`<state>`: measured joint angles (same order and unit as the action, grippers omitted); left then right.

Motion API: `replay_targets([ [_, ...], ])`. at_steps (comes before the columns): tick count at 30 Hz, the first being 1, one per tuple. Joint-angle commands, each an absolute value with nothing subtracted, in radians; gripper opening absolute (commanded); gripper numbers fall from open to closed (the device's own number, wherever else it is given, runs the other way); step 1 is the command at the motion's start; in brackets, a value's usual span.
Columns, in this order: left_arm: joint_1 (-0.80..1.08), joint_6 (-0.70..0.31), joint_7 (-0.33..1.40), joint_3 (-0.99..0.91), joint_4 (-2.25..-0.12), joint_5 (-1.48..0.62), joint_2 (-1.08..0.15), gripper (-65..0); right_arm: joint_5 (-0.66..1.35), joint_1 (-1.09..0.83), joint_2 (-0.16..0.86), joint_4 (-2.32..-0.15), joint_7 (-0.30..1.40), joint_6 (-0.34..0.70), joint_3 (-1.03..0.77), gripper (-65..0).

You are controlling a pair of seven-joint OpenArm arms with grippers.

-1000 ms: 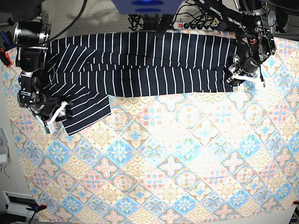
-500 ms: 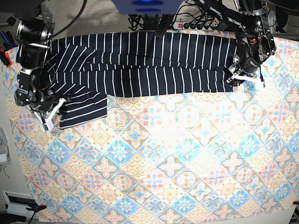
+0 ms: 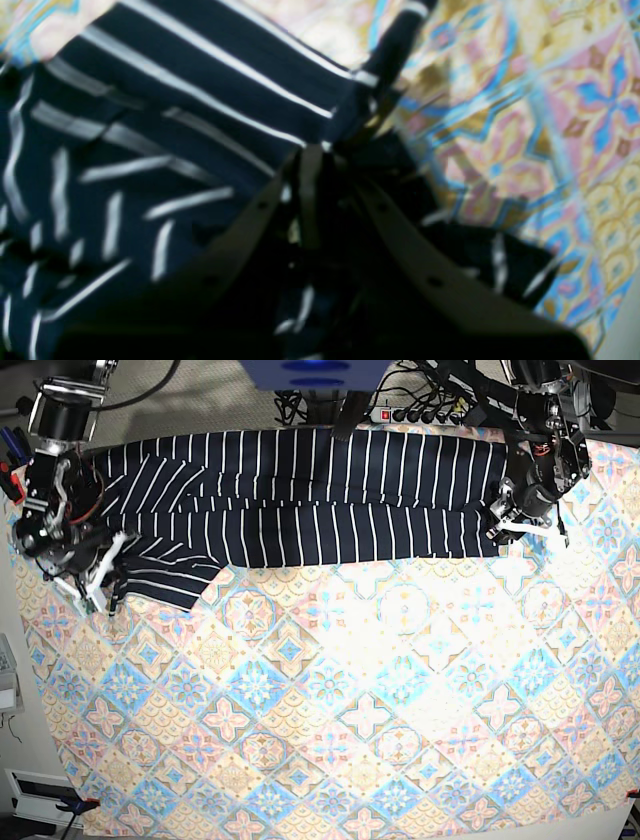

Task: Fold the T-shirt properly
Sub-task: 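Pull the sleeve end with the right gripper onto the folded strip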

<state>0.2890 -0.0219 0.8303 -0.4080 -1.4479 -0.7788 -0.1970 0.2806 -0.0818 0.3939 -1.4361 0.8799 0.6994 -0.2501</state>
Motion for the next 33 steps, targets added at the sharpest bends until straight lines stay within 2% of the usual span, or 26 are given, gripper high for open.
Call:
replay_targets([
  [1,0.288,-0.018,0.834,-0.410,-1.457,-0.779,-0.208,-44.2,0.309,-0.090,0.415,-1.480,0.878,0.698,-0.283,-64.8],
  [9,0.286,-0.018,0.832,-0.410,-1.457,-0.777,-0.208,-44.2,0.381,-0.286,0.410,-1.672,0.924,0.698,-0.423,-64.8],
  [19,0.266,-0.018,0.832,-0.410,-1.454,-0.774,-0.206,-44.2,0.378,-0.449,0.410,-1.824,0.924,0.698,-0.432,-64.8],
  [26,0.266,-0.018,0.832,-0.410,-1.454,-0.774,-0.206,-44.2,0.320,-0.455,0.410,-1.744,0.931,0.698,-0.423,-64.6],
  [28,0.268,-0.018,0.832,-0.410,-1.454,-0.774,-0.206,-44.2,0.269,-0.455,0.409,-1.721,0.944,0.698,-0.424,-62.6],
  [33,0.271,-0.018,0.832,-0.410,-1.454,-0.774,-0.206,-44.1,0.186,-0.455,0.328,-1.725,0.943,0.698,-0.506,-55.1],
])
